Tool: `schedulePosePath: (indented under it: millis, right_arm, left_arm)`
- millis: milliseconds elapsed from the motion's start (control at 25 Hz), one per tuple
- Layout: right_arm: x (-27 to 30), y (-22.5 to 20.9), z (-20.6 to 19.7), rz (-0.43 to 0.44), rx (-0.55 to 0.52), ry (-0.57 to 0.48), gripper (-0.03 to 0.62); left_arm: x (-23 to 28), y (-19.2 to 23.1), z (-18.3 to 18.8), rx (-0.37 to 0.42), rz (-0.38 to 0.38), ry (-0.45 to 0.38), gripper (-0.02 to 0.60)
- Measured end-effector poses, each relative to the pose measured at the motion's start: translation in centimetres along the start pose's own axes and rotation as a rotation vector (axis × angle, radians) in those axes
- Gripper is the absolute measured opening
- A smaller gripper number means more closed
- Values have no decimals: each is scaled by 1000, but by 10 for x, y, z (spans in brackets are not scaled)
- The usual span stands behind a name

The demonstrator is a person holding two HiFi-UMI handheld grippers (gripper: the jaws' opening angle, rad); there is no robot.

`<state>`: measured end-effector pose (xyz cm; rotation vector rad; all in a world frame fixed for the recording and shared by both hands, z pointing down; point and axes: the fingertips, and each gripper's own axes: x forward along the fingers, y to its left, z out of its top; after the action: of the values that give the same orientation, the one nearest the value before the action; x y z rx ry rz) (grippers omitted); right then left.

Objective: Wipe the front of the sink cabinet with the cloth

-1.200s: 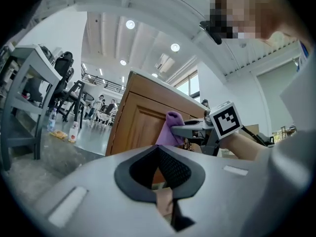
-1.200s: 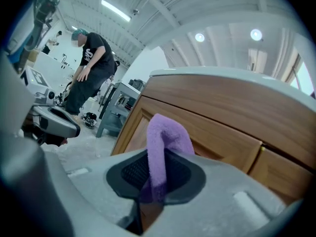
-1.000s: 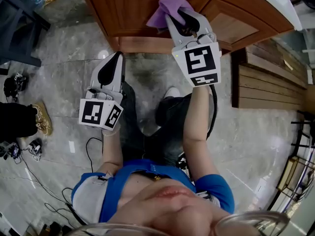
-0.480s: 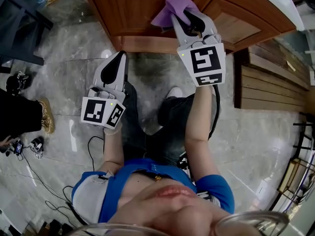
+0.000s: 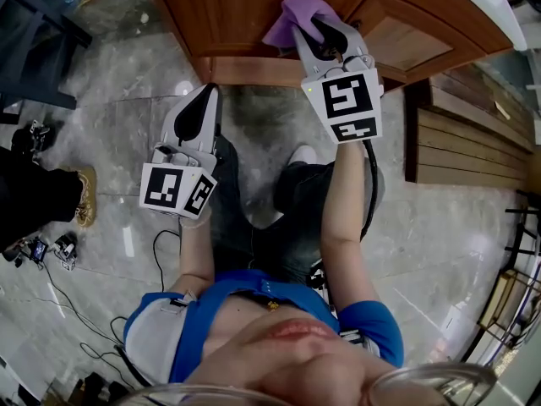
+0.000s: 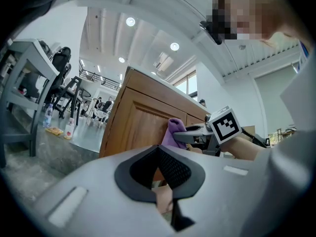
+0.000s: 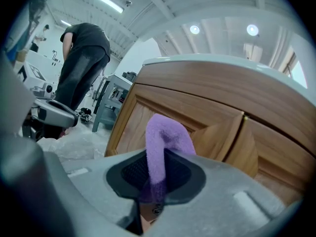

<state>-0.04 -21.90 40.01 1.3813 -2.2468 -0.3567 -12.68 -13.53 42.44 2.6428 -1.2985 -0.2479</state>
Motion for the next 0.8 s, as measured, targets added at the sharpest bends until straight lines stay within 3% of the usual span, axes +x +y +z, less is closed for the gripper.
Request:
schedulePosePath:
  millis: [360, 800]
  right_arm:
    - [12, 14, -27, 43, 2, 97, 61]
    - [16, 21, -27, 73, 9, 90, 61]
  left_arm:
    - [2, 1, -3, -9, -2, 4, 0]
    - [-6, 3, 3, -2, 19, -8, 0]
